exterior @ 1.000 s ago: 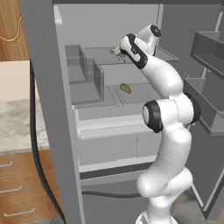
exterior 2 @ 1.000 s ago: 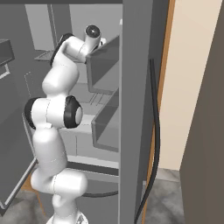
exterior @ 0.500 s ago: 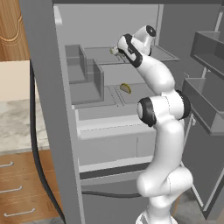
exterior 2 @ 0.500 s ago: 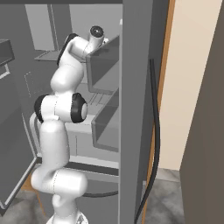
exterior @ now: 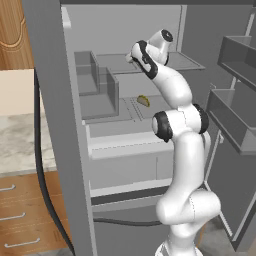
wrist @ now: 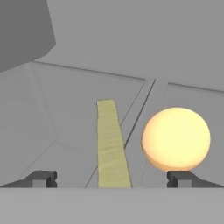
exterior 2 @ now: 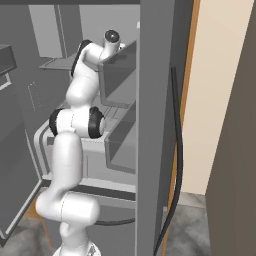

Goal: Pick the egg and butter from the fridge and place them by the bowl for mixing.

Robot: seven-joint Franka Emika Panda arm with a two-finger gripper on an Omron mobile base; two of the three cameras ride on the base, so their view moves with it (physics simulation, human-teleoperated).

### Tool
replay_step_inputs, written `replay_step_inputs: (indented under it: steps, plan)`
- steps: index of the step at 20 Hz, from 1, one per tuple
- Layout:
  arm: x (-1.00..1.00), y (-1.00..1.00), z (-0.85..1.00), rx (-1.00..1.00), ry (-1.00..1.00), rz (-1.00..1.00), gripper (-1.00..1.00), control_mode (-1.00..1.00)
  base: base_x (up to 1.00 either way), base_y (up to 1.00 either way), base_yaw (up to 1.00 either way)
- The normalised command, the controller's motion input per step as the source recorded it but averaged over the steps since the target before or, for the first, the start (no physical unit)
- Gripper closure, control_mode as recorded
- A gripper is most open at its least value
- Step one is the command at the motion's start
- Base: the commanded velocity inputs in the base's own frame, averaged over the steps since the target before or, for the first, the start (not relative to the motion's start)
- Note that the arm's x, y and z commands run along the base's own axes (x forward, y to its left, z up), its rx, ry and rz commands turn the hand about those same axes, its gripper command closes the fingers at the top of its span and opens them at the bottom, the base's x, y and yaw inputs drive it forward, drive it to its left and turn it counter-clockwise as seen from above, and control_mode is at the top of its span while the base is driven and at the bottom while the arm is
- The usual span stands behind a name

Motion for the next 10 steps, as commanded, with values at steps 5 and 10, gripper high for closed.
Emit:
replay_step_inputs:
  steps: [5,10]
  plan:
    - [0.05,0.12,-0.26,-0.01,0.01,0.00,1.00,-1.00,0.00,0.00,0.00]
    - [-0.11,0.13,-0.39,0.00,0.00,0.01,1.00,-1.00,0.00,0.00,0.00]
